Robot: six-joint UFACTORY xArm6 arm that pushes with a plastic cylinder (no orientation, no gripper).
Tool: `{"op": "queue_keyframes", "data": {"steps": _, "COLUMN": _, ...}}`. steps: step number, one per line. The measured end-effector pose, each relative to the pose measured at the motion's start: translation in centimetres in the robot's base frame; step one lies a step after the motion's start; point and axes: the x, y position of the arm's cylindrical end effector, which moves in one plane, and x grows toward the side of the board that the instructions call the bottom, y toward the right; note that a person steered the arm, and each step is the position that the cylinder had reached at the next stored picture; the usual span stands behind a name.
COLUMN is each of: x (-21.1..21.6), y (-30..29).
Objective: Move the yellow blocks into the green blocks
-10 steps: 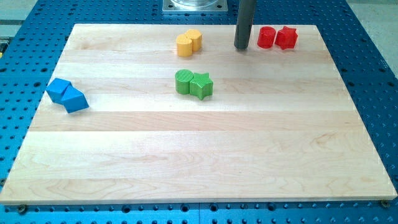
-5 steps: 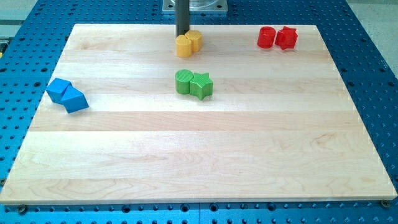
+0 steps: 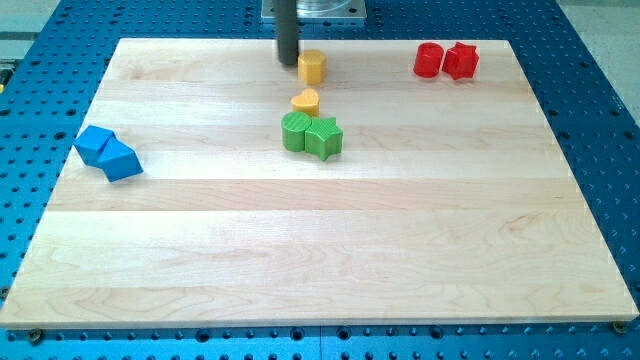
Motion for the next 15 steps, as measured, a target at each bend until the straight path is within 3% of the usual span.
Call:
{"op": "queue_keyframes", "data": {"steps": 2, "x": 9.6, "y": 4.8}}
{"op": "queue_keyframes", "data": {"steps": 3, "x": 8.7, "y": 6.5}}
{"op": "queue_keyframes", "data": {"steps": 5, "x": 6.7, "y": 3.6}}
{"op": "queue_keyframes", "data": {"steps": 6, "x": 6.8, "y": 0.9}}
{"op": "queue_keyframes", "data": {"steps": 7, "x": 9.9, "y": -0.7}}
{"op": "queue_keyframes", "data": {"steps": 8, "x": 8.0, "y": -0.2}}
{"op": "queue_keyframes", "data": {"steps": 9, "x": 6.4, "y": 4.1}}
{"op": "queue_keyframes", "data": {"steps": 10, "x": 10.0, "y": 4.4}}
{"op": "queue_keyframes", "data": {"steps": 12, "x": 10.7, "y": 5.2}}
{"op": "queue_keyframes", "data": {"steps": 13, "x": 5.7, "y": 2.2}}
{"op": "queue_keyframes", "data": {"steps": 15, "x": 7.2, "y": -22.4}}
